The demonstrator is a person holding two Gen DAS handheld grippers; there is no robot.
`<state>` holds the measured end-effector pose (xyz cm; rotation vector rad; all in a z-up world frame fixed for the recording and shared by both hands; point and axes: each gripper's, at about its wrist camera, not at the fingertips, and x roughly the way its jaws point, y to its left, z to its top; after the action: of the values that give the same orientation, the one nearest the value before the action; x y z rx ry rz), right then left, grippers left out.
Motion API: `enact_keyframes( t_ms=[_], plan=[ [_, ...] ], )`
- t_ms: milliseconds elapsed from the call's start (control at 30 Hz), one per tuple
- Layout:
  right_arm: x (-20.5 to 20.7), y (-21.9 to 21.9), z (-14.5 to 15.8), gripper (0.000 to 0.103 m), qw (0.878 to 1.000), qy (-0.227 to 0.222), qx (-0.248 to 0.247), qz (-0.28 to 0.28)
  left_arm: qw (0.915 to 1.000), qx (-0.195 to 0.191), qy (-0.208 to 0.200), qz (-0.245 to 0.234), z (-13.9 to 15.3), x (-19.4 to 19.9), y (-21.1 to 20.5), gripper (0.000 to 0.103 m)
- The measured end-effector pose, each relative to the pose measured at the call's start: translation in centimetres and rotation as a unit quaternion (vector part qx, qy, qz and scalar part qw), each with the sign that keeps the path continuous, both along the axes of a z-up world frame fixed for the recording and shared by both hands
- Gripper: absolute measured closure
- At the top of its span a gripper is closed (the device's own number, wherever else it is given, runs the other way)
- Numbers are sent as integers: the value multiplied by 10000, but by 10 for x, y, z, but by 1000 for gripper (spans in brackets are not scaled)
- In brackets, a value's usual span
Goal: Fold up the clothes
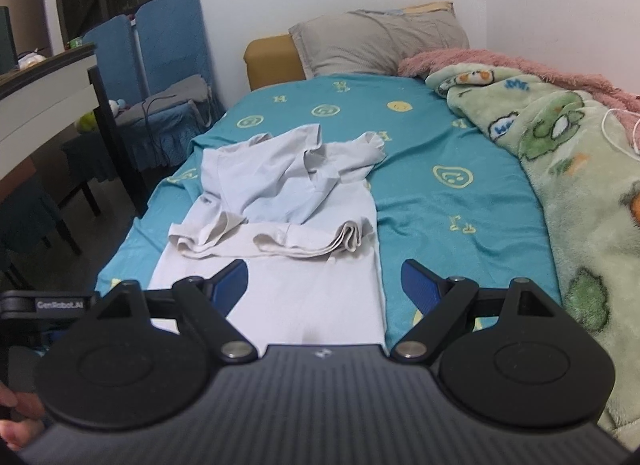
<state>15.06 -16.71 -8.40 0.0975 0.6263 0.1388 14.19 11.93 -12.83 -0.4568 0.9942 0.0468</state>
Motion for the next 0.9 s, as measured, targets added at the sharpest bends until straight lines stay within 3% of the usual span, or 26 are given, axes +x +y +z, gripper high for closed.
enact_keyframes(
  t_ms=[200, 367, 567, 667, 767, 900],
  plan=[
    [5, 0, -5, 18, 9996, 236, 117, 34, 9985, -460, 278, 57, -10, 3, 6, 11],
    [7, -3, -8, 18, 9991, 359, 207, -44, 9924, -1025, 655, 177, -26, 9, 13, 12],
    [11, -11, -15, 18, 9976, 550, 406, -136, 9849, -1582, 443, 553, -31, 13, 25, 12],
    [15, -23, -20, 18, 9921, 761, 931, -371, 9796, -1891, 367, 575, -31, 13, 26, 25],
    [14, -49, -32, 18, 9676, 1013, 2205, -693, 9717, -2274, 460, 447, -36, 11, 21, 33],
    [15, -76, -64, 17, 9085, 1607, 3681, -1152, 9708, -2305, 460, 476, -42, 11, 17, 39]
  ],
)
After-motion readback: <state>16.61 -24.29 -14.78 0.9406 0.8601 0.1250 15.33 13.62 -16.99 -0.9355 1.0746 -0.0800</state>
